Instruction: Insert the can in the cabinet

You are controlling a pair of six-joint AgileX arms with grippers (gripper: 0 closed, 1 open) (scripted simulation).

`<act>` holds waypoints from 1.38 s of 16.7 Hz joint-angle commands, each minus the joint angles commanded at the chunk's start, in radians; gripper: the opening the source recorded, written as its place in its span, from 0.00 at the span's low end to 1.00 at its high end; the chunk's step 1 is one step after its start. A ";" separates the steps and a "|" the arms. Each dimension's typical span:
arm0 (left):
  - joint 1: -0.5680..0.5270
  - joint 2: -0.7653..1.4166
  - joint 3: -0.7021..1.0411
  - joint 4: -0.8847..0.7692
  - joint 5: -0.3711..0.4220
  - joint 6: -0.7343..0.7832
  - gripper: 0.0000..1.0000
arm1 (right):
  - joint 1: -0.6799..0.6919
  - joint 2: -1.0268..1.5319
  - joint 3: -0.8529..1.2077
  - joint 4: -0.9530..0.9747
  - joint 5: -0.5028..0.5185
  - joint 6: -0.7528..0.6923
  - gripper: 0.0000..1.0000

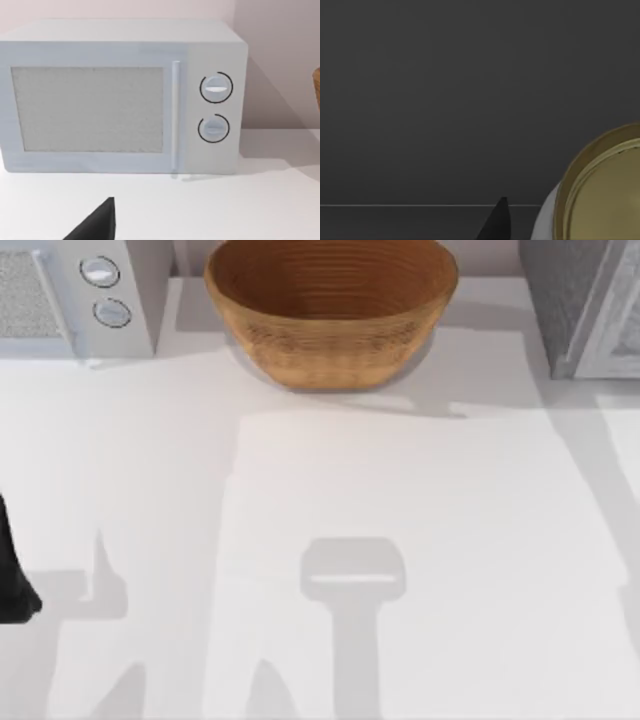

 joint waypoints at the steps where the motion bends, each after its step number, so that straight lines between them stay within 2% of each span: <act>1: 0.000 0.000 0.000 0.000 0.000 0.000 1.00 | -0.005 0.055 0.079 -0.019 -0.006 0.000 0.00; 6: 0.000 0.000 0.000 0.000 0.000 0.000 1.00 | -0.036 0.322 0.454 -0.112 -0.030 -0.003 0.00; 9: 0.000 0.000 0.000 0.000 0.000 0.000 1.00 | -0.051 0.433 0.601 -0.151 -0.041 -0.006 0.00; 16: 0.000 0.000 0.000 0.000 0.000 0.000 1.00 | -0.057 0.476 0.653 -0.165 -0.046 -0.008 0.00; 23: 0.000 0.000 0.000 0.000 0.000 0.000 1.00 | -0.057 0.476 0.653 -0.165 -0.046 -0.008 0.53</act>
